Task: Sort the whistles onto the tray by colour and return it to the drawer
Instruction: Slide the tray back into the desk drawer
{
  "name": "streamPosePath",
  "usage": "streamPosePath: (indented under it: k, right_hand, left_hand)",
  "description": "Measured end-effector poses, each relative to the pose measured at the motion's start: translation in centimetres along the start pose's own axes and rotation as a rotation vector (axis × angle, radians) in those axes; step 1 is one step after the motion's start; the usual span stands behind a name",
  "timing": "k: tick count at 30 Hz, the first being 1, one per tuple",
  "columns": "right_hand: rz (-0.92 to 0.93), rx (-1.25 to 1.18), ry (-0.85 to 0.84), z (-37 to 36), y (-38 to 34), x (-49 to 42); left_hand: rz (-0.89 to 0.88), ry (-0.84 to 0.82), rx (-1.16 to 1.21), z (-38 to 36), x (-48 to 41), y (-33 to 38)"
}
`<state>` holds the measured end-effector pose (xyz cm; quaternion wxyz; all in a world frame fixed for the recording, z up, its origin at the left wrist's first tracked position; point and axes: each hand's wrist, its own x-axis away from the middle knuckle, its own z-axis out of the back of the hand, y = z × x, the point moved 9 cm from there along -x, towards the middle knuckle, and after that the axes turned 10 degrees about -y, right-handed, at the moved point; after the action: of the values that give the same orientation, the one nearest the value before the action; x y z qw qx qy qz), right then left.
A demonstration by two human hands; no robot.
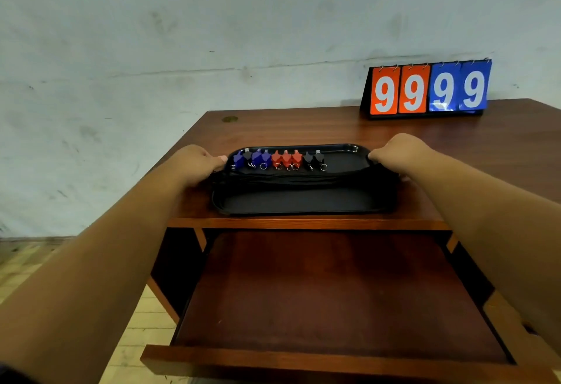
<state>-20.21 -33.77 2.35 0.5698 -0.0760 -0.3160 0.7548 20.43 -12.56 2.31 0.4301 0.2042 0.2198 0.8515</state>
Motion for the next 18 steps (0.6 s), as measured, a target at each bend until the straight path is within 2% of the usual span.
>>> streamPosePath:
  k: [8,18]
  right_hand:
    - [-0.057,0.032,-0.02,-0.5,0.0,-0.3]
    - [-0.074,0.049,-0.042,-0.7,0.4,2.1]
  left_hand:
    - [0.094,-0.01,-0.034,-0.8,-0.5,1.2]
    - [0.128,0.009,-0.105,-1.0,2.1,2.1]
